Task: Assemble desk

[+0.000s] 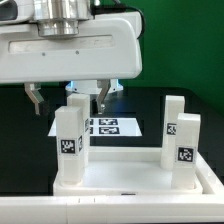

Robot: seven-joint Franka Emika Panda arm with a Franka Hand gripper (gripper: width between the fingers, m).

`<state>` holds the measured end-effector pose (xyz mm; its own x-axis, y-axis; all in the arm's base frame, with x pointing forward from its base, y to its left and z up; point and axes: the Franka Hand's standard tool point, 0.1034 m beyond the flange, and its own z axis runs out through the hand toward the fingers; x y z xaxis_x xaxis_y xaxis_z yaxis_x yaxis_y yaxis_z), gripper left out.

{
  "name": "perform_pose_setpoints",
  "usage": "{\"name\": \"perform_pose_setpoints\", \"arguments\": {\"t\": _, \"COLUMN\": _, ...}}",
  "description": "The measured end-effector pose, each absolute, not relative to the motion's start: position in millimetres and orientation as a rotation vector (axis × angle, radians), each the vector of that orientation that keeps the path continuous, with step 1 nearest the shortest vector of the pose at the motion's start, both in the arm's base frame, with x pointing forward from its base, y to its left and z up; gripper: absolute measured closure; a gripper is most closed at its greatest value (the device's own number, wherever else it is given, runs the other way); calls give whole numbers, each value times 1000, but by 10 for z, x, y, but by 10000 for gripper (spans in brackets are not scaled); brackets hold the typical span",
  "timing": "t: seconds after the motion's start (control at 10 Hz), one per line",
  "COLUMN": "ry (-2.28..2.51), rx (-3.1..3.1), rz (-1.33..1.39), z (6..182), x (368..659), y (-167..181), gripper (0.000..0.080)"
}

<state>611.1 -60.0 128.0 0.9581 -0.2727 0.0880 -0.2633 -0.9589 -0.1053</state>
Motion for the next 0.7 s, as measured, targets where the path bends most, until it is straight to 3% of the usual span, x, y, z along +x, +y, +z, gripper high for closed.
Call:
{"name": "perform_pose_setpoints", "arguments": {"t": 0.1, "ry": 445, "rx": -2987, "rz": -7, "z": 1233, "x": 6047, "y": -530, "gripper": 150}}
{"name": "perform_pose_setpoints", "arguments": {"t": 0.6, "ry": 462, "rx": -3007, "rz": -69, "z": 1149, "x": 6169, "y": -548, "gripper": 171}}
{"name": "perform_pose_setpoints", "arguments": {"t": 0.7, "ry": 476, "rx": -3004, "rz": -69, "z": 1148, "x": 6169, "y": -550, "gripper": 394}}
